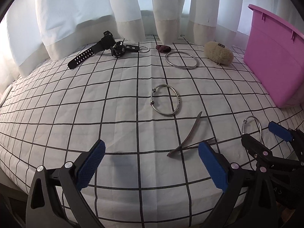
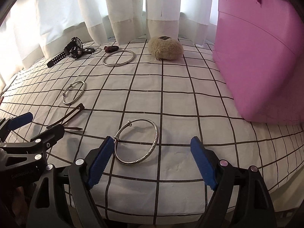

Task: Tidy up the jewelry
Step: 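Grasp the tweezers with left tool while right tool grasps the silver bangle, then carry tweezers and bangle over the pink tub and release both inside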

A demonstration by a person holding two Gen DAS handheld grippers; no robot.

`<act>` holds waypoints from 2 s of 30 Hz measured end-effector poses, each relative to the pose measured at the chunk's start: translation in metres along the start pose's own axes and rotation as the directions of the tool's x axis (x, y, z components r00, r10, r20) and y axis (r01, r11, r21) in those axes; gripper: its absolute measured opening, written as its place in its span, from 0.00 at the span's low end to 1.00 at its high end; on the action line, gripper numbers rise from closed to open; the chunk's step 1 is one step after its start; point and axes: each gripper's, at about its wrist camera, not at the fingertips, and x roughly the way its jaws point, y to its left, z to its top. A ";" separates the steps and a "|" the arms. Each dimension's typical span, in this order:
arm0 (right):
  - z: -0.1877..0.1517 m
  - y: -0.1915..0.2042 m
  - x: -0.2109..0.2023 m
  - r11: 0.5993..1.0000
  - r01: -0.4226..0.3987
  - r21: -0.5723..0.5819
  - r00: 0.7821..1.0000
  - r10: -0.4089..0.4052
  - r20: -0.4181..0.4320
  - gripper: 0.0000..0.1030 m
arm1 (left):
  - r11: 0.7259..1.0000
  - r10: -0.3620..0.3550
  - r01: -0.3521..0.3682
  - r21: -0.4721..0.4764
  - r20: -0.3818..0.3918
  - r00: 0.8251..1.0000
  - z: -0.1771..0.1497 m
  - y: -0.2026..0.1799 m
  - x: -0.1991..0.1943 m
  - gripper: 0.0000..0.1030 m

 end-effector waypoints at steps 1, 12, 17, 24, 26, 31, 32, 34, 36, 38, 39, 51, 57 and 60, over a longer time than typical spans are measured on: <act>0.000 -0.002 0.000 1.000 0.001 0.003 1.000 -0.001 0.004 0.76 | 1.000 -0.001 0.001 0.000 0.000 1.000 0.000 -0.001 0.001 0.94; 0.004 -0.016 0.005 0.999 0.033 0.034 0.999 -0.034 0.038 0.76 | 0.999 -0.013 0.013 0.034 0.015 1.000 0.003 -0.018 0.011 0.94; 0.006 -0.017 0.011 0.999 0.037 0.029 0.998 -0.039 0.054 0.83 | 0.999 -0.028 0.027 0.036 0.039 0.999 0.002 -0.021 0.012 0.94; 0.007 -0.017 0.012 1.000 0.025 0.018 0.998 -0.026 0.064 0.82 | 0.996 -0.058 0.052 0.074 0.076 0.995 -0.003 -0.026 0.007 0.81; 0.007 -0.016 0.011 1.000 0.024 0.019 0.998 -0.025 0.061 0.82 | 0.993 -0.073 0.065 0.097 0.080 0.994 -0.005 -0.031 0.003 0.66; 0.007 -0.012 0.008 1.000 0.015 0.009 0.998 -0.015 0.058 0.72 | 0.989 -0.100 0.093 0.113 0.065 0.993 -0.004 -0.037 0.000 0.29; 0.007 -0.010 0.007 1.000 0.012 0.003 0.998 -0.012 0.057 0.66 | 0.988 -0.109 0.101 0.118 0.061 0.992 -0.003 -0.038 0.000 0.16; 0.008 -0.006 0.006 1.000 0.008 -0.011 0.998 -0.007 0.059 0.49 | 0.987 -0.103 0.094 0.128 0.059 0.993 -0.003 -0.040 0.000 0.14; 0.009 -0.004 0.006 1.000 0.016 -0.009 0.998 -0.015 0.056 0.47 | 0.987 -0.101 0.093 0.130 0.058 0.993 -0.004 -0.039 0.000 0.13; 0.009 -0.006 0.005 1.000 0.005 0.007 0.998 -0.005 0.058 0.47 | 0.988 -0.099 0.092 0.125 0.053 0.994 -0.003 -0.037 0.000 0.12; 0.008 -0.006 0.005 1.000 0.010 0.008 0.998 -0.011 0.059 0.47 | 0.988 -0.099 0.092 0.122 0.050 0.994 -0.003 -0.036 -0.001 0.12; 0.015 0.005 -0.008 1.000 -0.010 0.010 0.999 0.009 0.042 0.46 | 0.989 -0.117 0.113 0.095 0.044 0.992 0.012 -0.019 -0.016 0.12; 0.038 0.016 -0.032 0.999 -0.031 0.022 0.998 0.030 0.052 0.47 | 0.991 -0.108 0.102 0.084 0.072 0.991 0.040 -0.003 -0.042 0.12; 0.056 0.024 -0.052 0.998 -0.048 0.029 0.997 0.046 0.064 0.47 | 0.992 -0.107 0.099 0.084 0.100 0.989 0.061 0.007 -0.064 0.12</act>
